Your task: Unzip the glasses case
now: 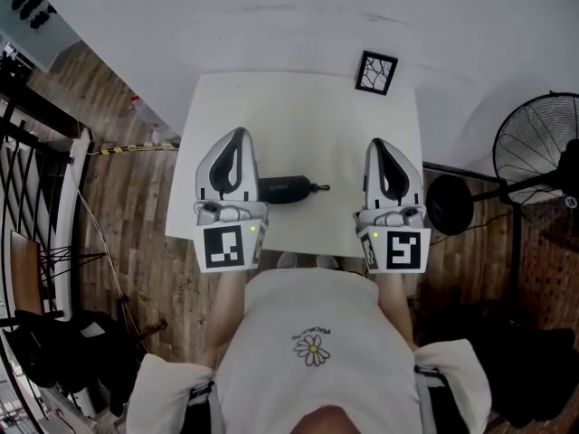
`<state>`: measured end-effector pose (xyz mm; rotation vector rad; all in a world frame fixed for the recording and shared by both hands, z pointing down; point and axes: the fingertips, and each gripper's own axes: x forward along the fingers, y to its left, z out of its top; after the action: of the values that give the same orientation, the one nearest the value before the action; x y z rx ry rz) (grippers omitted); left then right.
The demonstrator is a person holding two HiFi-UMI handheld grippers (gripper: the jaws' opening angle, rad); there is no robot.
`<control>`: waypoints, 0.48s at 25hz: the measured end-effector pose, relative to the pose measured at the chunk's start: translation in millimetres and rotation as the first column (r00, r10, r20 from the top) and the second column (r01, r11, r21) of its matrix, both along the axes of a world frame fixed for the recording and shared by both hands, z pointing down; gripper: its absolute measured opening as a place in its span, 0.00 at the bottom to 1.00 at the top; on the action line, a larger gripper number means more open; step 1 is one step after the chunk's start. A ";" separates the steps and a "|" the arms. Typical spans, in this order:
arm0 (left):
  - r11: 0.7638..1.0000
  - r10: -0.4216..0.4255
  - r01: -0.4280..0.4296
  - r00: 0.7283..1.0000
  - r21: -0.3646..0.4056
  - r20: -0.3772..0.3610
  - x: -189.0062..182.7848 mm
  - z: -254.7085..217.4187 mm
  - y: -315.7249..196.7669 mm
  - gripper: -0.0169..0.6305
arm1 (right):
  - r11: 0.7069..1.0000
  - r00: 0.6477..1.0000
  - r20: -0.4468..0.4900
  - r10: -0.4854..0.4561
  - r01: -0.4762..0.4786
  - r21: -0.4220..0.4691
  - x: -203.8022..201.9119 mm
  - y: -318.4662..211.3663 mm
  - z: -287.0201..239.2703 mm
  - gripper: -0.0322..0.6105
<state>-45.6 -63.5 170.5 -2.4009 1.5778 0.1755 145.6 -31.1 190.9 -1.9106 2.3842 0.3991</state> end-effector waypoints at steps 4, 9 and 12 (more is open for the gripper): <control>1.000 -0.012 0.012 1.000 0.010 -0.009 -3.5 1.4 -1.6 0.04 | 0.999 1.000 0.019 -0.003 0.004 -0.041 1.3 0.0 16.4 0.06; 1.000 -0.016 0.016 1.000 0.005 -0.002 -4.4 3.9 -2.4 0.04 | 0.998 1.000 0.003 -0.008 0.008 -0.063 -1.3 -2.8 21.3 0.06; 1.000 -0.018 0.018 1.000 -0.009 -0.008 -4.9 7.6 -3.2 0.04 | 0.998 1.000 -0.006 -0.023 0.022 -0.056 -3.3 -5.3 20.5 0.06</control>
<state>-50.5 -66.8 178.1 -2.3944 1.6069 0.1754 142.3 -36.4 211.4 -1.9062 2.4445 0.3416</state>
